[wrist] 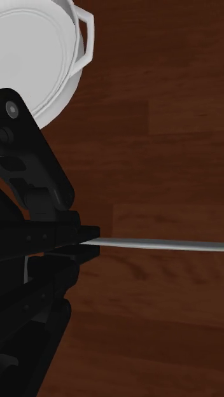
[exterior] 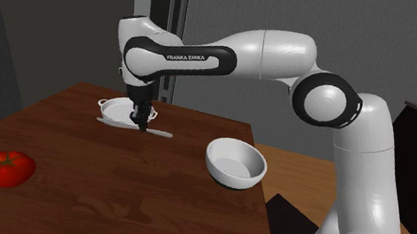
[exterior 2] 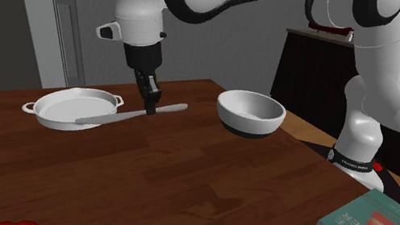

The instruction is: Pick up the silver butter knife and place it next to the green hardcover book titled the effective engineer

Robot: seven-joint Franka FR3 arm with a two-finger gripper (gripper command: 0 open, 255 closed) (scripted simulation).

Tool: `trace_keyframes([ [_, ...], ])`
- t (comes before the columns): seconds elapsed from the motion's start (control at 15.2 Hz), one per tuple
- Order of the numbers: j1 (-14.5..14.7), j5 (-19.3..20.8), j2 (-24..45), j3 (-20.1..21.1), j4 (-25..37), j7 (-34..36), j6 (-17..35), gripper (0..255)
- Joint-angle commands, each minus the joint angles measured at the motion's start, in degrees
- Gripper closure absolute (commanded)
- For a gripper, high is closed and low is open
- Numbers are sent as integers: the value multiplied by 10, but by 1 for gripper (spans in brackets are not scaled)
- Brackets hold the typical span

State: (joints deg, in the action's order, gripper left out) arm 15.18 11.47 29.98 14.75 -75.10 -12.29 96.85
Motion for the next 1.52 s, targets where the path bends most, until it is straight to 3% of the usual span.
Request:
trace_keyframes([
  [0.0, 3, -4, -20, 4, -23, 8, 2, 255],
  [0.66, 41, -38, -157, 46, -220, 100, 58, 255],
  [1.45, 108, -85, -254, 109, -339, 221, 80, 255],
])
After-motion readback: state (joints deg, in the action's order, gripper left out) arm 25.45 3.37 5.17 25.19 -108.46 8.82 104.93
